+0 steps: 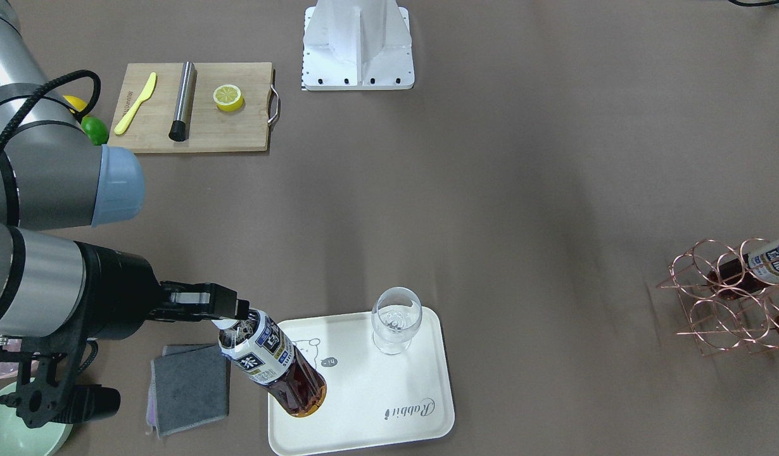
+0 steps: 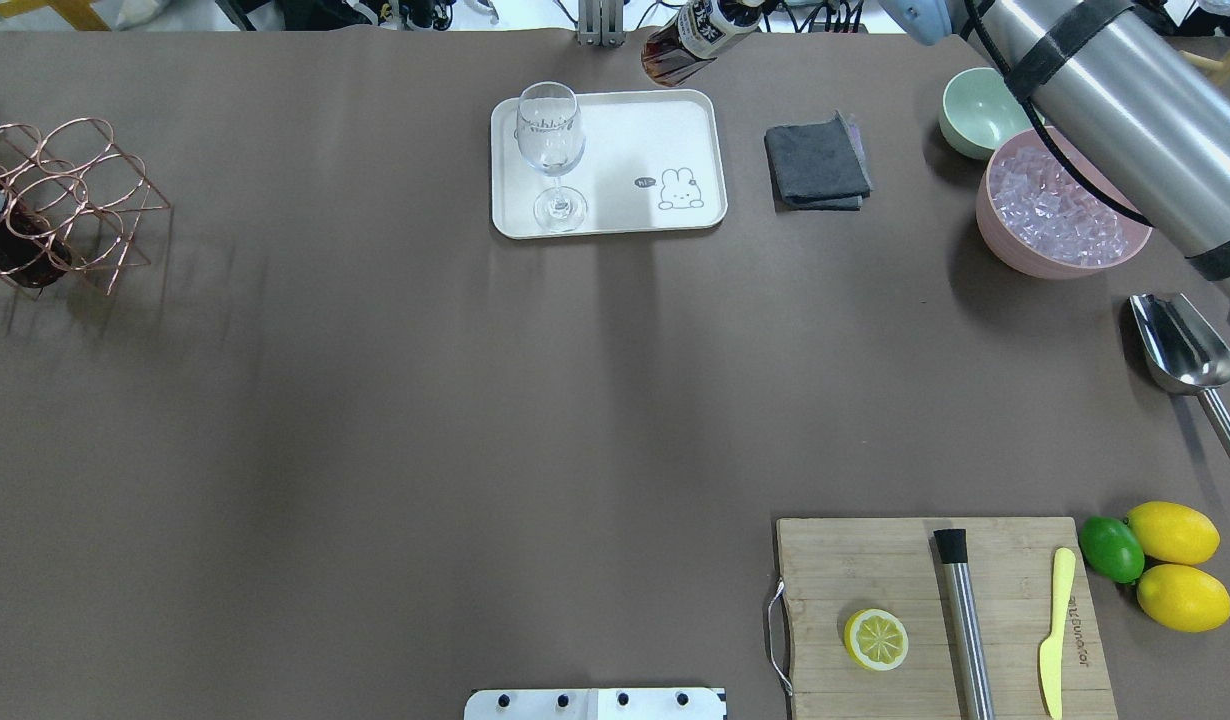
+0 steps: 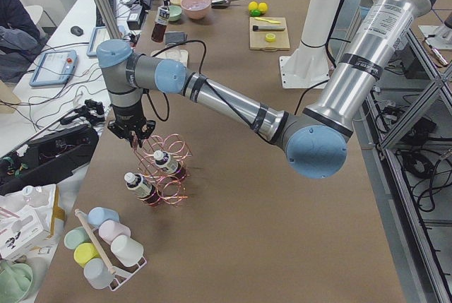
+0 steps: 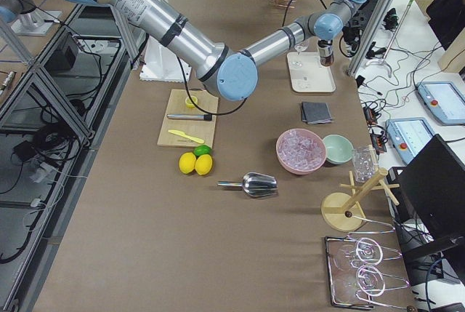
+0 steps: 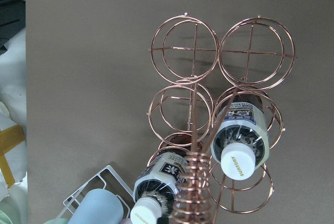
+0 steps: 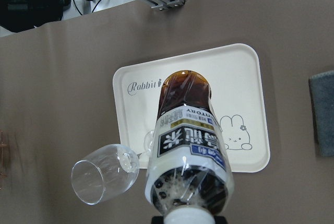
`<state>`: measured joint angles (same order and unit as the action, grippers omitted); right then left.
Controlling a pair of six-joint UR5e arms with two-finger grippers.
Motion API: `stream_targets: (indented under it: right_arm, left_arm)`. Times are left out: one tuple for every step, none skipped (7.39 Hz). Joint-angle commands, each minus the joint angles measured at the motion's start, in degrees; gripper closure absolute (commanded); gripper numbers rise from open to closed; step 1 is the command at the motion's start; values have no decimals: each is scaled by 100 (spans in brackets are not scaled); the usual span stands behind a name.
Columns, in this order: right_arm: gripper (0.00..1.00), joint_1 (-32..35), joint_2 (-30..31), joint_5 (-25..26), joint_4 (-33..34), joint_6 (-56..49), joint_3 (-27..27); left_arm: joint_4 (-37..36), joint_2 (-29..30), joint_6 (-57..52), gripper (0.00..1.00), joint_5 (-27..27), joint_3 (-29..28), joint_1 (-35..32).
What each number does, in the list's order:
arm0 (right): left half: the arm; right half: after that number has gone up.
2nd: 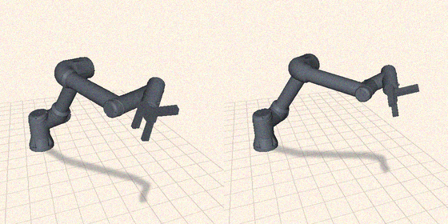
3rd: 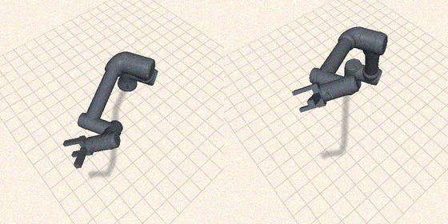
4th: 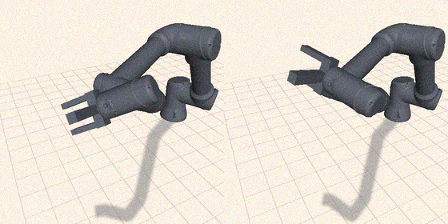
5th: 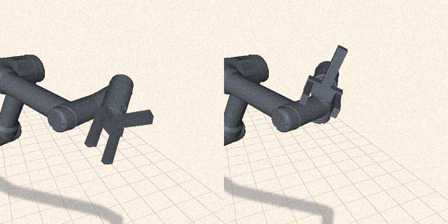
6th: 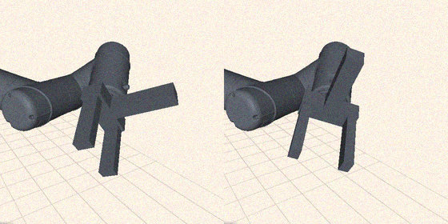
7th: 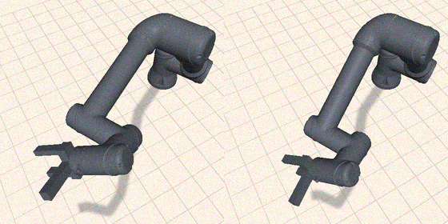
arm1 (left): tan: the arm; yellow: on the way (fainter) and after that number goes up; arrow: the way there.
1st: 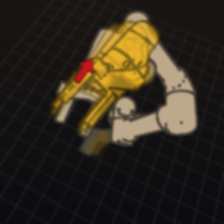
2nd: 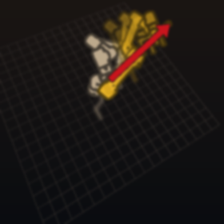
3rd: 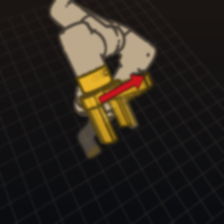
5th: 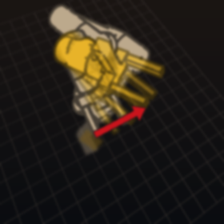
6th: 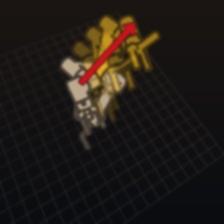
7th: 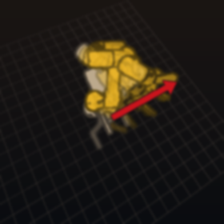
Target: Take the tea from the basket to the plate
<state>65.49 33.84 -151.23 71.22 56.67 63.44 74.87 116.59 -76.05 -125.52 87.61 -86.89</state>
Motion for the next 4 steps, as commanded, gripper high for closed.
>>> stream_targets:
  right_arm:
    - [100, -45, -1, 348, -256, -42, 1]
    - [100, -45, 8, 497, -310, -42, -7]
    - [100, -54, 8, 620, -389, -33, -8]
    - [100, -71, 17, 848, -520, -33, -8]
  left_arm:
    - [63, 39, -24, 100, -34, -121, -13]
    - [63, 39, -24, 100, -26, -121, -13]
    - [63, 39, -24, 100, -26, -121, -13]
    - [63, 22, -24, 100, -25, -121, -4]
